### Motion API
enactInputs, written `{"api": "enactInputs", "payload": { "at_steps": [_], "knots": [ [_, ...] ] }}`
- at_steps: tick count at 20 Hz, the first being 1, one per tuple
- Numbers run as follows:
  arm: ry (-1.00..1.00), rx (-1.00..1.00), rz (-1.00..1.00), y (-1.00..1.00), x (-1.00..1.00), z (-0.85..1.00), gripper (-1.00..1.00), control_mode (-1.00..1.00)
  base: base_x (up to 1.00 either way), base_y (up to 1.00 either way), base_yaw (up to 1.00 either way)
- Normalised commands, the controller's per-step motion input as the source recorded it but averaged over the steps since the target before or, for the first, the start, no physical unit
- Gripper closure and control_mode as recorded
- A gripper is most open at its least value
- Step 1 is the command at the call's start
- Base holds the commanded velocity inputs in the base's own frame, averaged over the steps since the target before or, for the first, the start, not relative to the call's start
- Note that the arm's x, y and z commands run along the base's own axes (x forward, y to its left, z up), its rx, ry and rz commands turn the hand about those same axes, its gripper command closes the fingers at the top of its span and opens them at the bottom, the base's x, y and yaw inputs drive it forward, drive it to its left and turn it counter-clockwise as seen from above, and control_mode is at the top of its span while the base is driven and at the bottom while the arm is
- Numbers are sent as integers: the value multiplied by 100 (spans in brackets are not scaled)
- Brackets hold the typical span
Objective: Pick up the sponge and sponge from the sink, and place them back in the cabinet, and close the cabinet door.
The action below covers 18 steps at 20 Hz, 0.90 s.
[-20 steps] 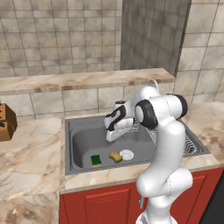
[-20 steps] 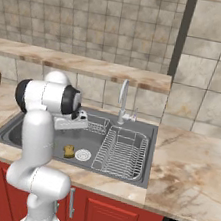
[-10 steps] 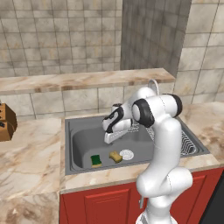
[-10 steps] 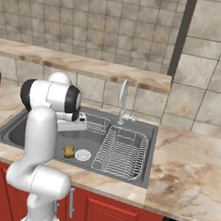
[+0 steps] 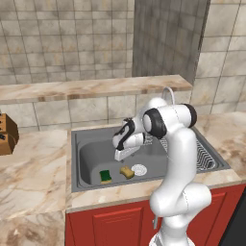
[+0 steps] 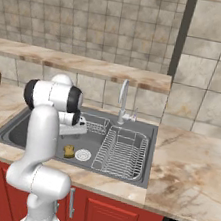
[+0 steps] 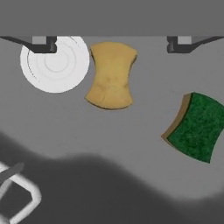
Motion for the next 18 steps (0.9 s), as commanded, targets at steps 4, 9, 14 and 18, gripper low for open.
{"api": "enactInputs", "payload": {
  "at_steps": [4, 9, 14, 18],
  "knots": [
    [0, 0, 0, 0, 6, -23, -100, -100, 0, 0, 0],
    [0, 0, 0, 0, 5, -24, -100, -100, 0, 0, 0],
    [0, 0, 0, 0, 0, -11, -100, -100, 0, 0, 0],
    [0, 0, 0, 0, 0, -8, -100, -100, 0, 0, 0]
  ]
}}
